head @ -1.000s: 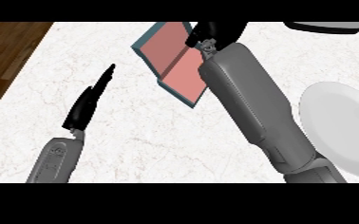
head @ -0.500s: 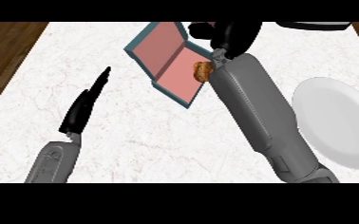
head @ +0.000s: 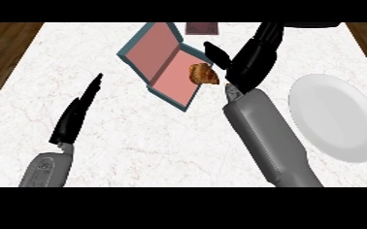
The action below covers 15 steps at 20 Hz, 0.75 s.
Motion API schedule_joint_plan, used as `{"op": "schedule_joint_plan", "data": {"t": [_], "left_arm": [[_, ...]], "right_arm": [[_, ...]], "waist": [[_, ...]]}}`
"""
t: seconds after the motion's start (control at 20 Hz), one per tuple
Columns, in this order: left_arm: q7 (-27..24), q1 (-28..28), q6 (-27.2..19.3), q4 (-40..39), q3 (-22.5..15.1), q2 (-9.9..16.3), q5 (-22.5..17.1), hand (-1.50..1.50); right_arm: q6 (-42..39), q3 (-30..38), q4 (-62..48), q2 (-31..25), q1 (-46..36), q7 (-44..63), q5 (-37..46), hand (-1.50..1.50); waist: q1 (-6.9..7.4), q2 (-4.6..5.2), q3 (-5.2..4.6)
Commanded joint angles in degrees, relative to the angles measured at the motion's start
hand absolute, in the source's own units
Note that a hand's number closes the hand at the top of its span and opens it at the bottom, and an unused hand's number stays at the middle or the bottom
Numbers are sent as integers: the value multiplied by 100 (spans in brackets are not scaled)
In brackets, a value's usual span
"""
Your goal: Pick the croissant from the plate and place it in the cardboard box
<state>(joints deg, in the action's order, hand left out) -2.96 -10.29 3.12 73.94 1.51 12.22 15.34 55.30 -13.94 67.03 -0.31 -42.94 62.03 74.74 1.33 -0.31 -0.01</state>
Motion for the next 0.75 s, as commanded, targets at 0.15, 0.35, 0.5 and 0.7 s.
{"op": "schedule_joint_plan", "data": {"t": [0.15,0.35,0.5,0.7], "left_arm": [[102,146,47,254,102,84,-81,0],[-3,64,88,132,123,132,-55,0],[50,368,-66,380,63,-4,4,0],[95,327,65,420,111,24,-79,0]], "right_arm": [[1129,-325,1148,29,1517,1021,872,-150],[1057,-580,1770,30,2106,1213,1283,-150],[738,-775,2477,30,2884,1133,1522,-150],[661,-1130,2830,30,3323,1262,1733,-150]], "waist": [[-151,-27,2],[-150,1,0],[-165,-6,1],[-142,11,1]]}}
